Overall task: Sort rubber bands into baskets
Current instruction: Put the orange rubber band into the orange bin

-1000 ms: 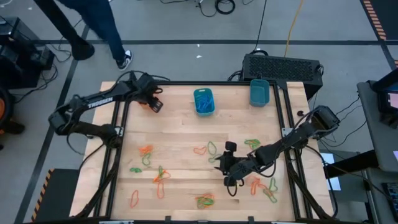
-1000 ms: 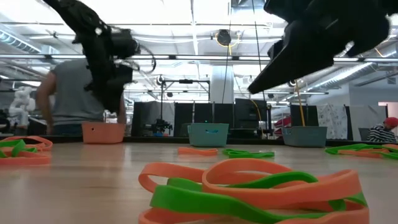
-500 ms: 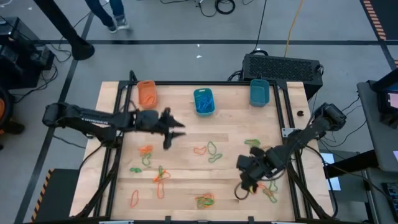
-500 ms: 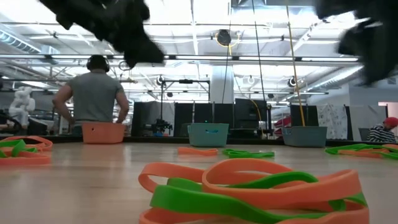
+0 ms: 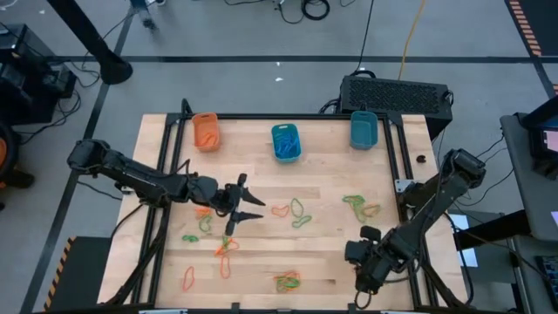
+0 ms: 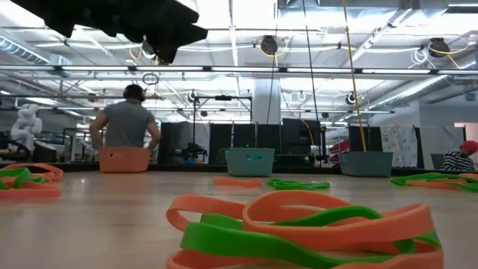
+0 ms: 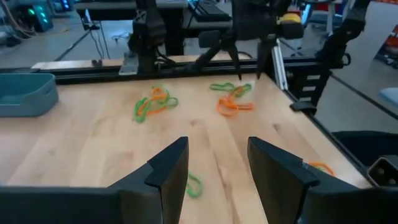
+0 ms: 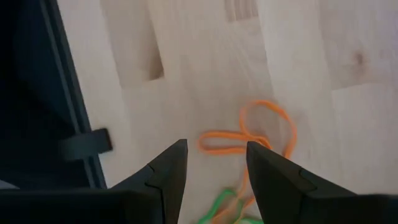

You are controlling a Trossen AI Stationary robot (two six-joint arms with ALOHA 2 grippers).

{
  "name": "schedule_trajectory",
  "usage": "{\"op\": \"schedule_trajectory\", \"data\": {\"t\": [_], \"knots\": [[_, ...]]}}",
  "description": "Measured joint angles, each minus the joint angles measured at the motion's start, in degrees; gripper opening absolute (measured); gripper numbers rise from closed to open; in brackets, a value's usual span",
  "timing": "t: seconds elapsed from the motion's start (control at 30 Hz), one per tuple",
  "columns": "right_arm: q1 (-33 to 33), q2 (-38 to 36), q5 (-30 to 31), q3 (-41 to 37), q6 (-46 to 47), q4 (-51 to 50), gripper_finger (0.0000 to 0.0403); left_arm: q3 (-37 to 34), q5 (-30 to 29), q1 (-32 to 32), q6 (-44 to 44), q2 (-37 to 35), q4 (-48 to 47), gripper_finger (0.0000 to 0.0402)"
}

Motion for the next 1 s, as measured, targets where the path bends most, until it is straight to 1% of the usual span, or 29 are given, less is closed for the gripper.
{"op": "schedule_trajectory", "data": {"t": [0.13, 0.27, 0.4, 0.57, 0.73, 0.83, 0.9, 1.0], "knots": [[1.3, 2.0, 0.9, -2.1, -1.3, 0.8, 0.0157, 0.0, 0.0, -0.3, 0.0, 0.0, 0.3, 0.0173], [1.9, 4.4, 0.6, -4.1, -4.6, 4.2, 0.0157, 0.0, 0.0, -0.3, 0.3, 0.0, 0.3, 0.0173], [2.0, 6.5, 0.5, -4.2, -6.8, 7.7, 0.0157, 0.0, -1.1, -0.2, 0.4, 0.0, 0.3, 0.0173], [2.1, 9.2, -1.9, -4.1, -6.2, 12.1, 0.0157, 0.0, -1.5, -0.2, 0.4, 0.0, 0.2, 0.0173], [2.4, 13.1, -3.0, -4.0, -6.0, 13.1, 0.0157, 0.0, -1.5, -0.2, 0.3, 0.0, 0.1, 0.0173], [2.3, 14.3, -4.6, -3.8, -5.9, 13.3, 0.0157, 0.0, -1.5, -0.2, 0.3, 0.0, 0.1, 0.0173], [2.3, 14.5, -4.7, -3.8, -5.2, 13.1, 0.0154, 0.0, -1.5, -0.2, 0.3, 0.0, 0.0, 0.0173], [2.3, 13.8, -4.7, -3.9, -4.6, 12.4, 0.0138, 0.0, -1.5, -0.2, 0.3, 0.0, 0.0, 0.0173]]}}
